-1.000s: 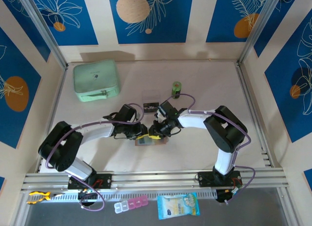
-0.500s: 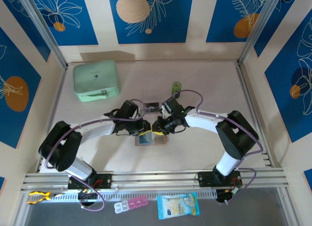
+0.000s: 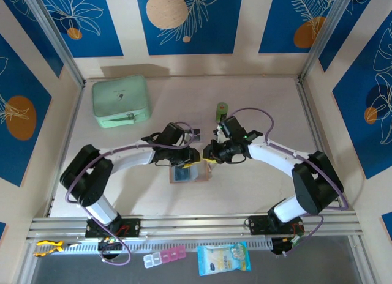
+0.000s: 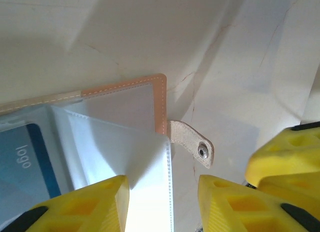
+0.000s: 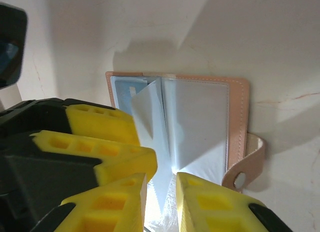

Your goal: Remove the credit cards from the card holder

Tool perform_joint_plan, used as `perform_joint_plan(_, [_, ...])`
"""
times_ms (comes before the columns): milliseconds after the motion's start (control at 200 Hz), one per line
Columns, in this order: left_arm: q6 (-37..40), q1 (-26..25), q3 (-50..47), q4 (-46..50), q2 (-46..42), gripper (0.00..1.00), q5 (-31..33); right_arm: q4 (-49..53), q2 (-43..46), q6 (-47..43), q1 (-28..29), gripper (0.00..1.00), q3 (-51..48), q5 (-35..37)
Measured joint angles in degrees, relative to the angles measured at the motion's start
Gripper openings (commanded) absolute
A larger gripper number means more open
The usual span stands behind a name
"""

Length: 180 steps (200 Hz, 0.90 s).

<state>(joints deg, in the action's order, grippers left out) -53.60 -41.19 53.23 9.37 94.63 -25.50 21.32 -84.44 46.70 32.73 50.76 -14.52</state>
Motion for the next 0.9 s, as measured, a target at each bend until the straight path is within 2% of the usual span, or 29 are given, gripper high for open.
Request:
perform_joint_plan(475, [0.0,-0.3,2.1,-0.8,3.2,0.43,-0.2,2.1,1.5,-0.8,-0.5,0.23,0.0,0.1])
perform_joint_plan(685, [0.1,0.0,1.7,-0.8,2.5,0.4,0.1,2.1,0.9,-0.6,0.8,0.23,0.1,0.1])
perform_joint_plan(900, [0.1,2.2,-2.1,-0.9,-1.9,0.34,0.3,2.1,-3.0,-0.5,3.6,0.23,2.6,0.2])
